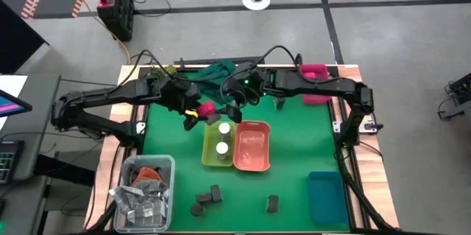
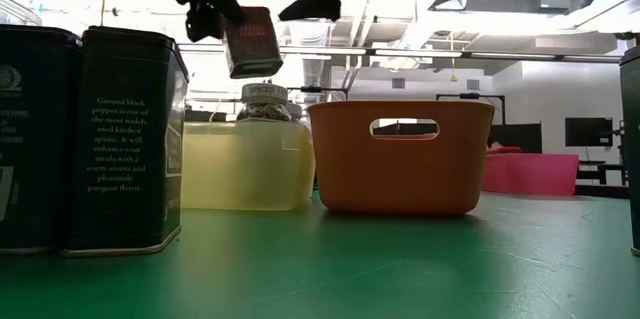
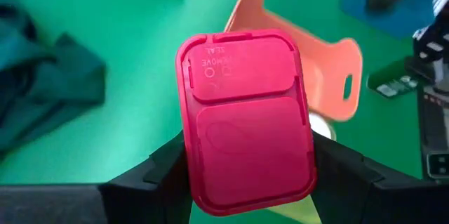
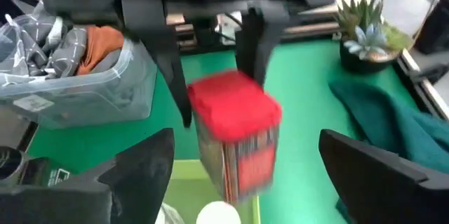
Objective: Sort spices by type
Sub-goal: Put the red seasoning can into the pink bin
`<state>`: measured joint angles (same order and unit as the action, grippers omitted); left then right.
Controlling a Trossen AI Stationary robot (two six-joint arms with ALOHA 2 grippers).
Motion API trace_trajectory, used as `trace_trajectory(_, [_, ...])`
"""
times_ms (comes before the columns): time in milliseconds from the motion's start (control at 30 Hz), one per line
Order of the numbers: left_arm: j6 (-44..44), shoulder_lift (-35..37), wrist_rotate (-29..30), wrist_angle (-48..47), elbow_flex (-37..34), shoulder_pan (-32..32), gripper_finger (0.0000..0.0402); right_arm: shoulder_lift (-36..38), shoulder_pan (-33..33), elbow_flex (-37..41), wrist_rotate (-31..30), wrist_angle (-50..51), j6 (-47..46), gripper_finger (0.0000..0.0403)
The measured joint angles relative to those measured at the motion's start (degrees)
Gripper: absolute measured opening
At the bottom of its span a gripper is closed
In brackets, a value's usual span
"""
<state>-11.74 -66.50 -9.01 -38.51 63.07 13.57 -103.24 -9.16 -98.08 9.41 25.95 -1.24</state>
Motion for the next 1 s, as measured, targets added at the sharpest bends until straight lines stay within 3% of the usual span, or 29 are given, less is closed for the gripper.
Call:
trace_trajectory(700, [4.7, -2.0, -1.0, 7.4, 0.0, -0.5, 0.022, -1.0, 0.6, 0.0, 1.5, -2.3, 1.9, 0.0364])
trace_trajectory(1000, [6.4, -2.0, -1.0, 12.1, 0.0, -0.5, 0.022, -0.9, 0.6, 0.0, 1.5, -1.4, 1.8, 0.0322])
